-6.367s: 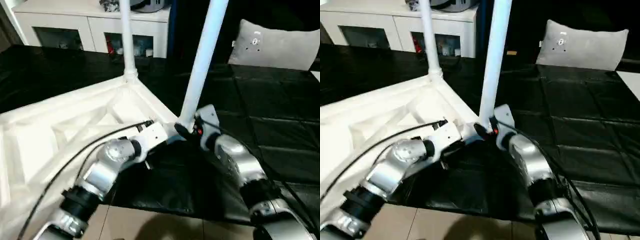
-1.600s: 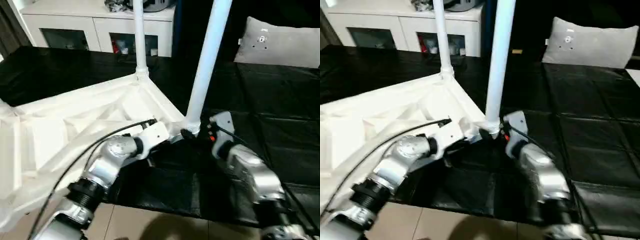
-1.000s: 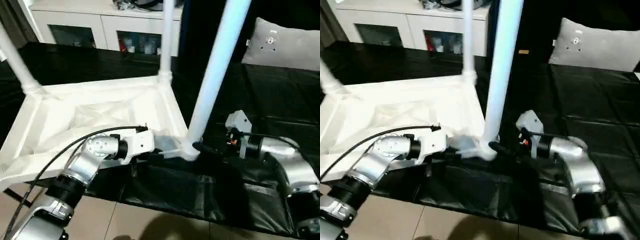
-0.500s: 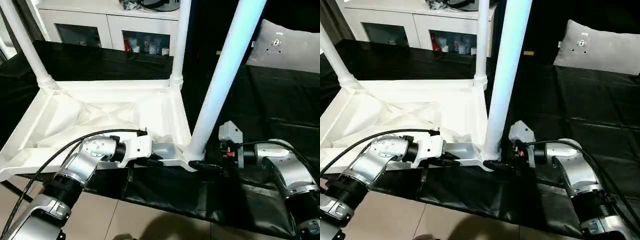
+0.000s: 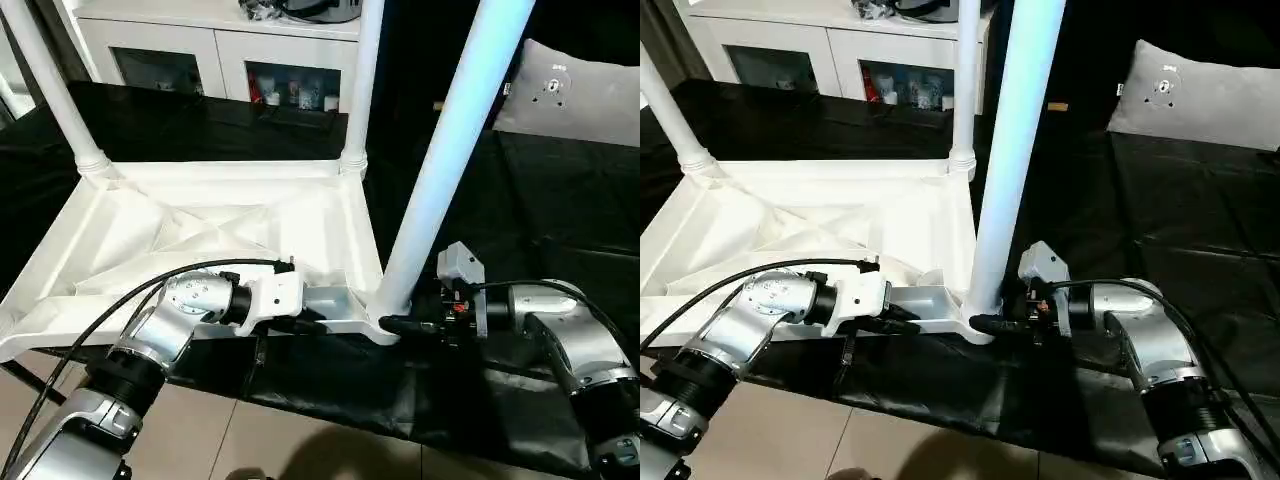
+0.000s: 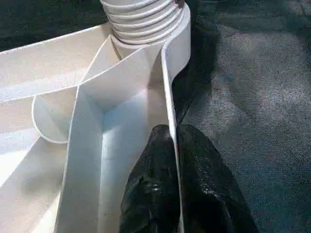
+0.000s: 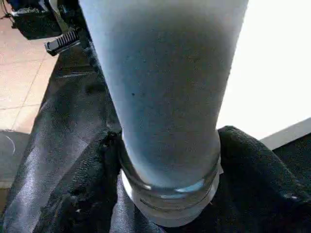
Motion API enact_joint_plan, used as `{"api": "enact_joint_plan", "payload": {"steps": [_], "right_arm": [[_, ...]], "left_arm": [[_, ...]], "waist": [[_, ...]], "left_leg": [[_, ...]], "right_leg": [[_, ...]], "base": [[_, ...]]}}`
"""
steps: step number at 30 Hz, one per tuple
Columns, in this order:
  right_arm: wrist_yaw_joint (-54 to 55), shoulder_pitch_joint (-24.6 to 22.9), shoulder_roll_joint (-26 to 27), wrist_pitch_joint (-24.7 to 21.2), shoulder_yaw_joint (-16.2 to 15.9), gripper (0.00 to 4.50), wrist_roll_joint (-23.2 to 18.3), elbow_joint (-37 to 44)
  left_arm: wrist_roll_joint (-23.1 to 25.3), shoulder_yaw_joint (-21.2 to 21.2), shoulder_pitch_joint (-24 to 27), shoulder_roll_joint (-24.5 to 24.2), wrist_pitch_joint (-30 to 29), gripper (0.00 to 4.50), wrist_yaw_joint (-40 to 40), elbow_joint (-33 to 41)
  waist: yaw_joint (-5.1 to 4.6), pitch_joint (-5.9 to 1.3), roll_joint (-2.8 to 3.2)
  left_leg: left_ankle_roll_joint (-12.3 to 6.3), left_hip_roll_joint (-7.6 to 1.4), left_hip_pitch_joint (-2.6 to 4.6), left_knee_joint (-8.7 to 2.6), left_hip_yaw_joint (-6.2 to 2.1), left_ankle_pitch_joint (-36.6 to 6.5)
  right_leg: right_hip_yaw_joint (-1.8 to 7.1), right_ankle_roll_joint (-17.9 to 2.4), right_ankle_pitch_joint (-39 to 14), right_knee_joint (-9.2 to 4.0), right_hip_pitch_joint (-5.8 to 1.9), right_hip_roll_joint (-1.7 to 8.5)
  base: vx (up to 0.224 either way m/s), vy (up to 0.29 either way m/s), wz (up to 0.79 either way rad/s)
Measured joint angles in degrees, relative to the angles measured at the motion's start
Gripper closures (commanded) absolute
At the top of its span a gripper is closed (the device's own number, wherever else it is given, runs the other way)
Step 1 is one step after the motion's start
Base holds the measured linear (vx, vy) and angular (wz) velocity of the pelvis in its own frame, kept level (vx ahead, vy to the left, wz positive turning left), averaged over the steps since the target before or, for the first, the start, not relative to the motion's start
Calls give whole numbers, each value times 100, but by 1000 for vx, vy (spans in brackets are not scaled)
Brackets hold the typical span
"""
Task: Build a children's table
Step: Rotate leg to tighten
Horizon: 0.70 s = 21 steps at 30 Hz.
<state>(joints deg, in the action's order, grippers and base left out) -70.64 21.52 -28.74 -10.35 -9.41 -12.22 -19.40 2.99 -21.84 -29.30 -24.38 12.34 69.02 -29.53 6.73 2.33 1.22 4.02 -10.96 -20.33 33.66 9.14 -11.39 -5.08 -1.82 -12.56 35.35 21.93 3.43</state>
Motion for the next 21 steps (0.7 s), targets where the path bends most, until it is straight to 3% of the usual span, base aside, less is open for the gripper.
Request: {"api": "enact_joint_plan", "payload": {"steps": [7, 14, 21], "right_arm": [[133, -132, 149, -174, 89, 180, -88, 124], [1469, -174, 750, -806, 268, 181, 93, 327], [3642, 144, 1764, -1011, 854, 181, 394, -174]], "left_arm": [[-80, 63, 98, 57, -139, 450, -31, 111], [137, 299, 272, 329, -789, 450, -827, 259], [644, 378, 152, 1238, -1677, 450, -2371, 215]], "waist": [[-4, -2, 2], [-118, -7, 4], [-266, -19, 14]], "left_leg": [[1, -1, 2, 1, 0, 0], [29, -1, 38, 2, 3, 9], [34, 6, 48, 6, 23, 22]], "right_leg": [[0, 0, 0, 3, -1, 0], [1, 18, 15, 3, -24, 0], [7, 28, 28, -32, -34, 17]], "base": [[0, 0, 0], [0, 0, 0], [0, 0, 0]]}}
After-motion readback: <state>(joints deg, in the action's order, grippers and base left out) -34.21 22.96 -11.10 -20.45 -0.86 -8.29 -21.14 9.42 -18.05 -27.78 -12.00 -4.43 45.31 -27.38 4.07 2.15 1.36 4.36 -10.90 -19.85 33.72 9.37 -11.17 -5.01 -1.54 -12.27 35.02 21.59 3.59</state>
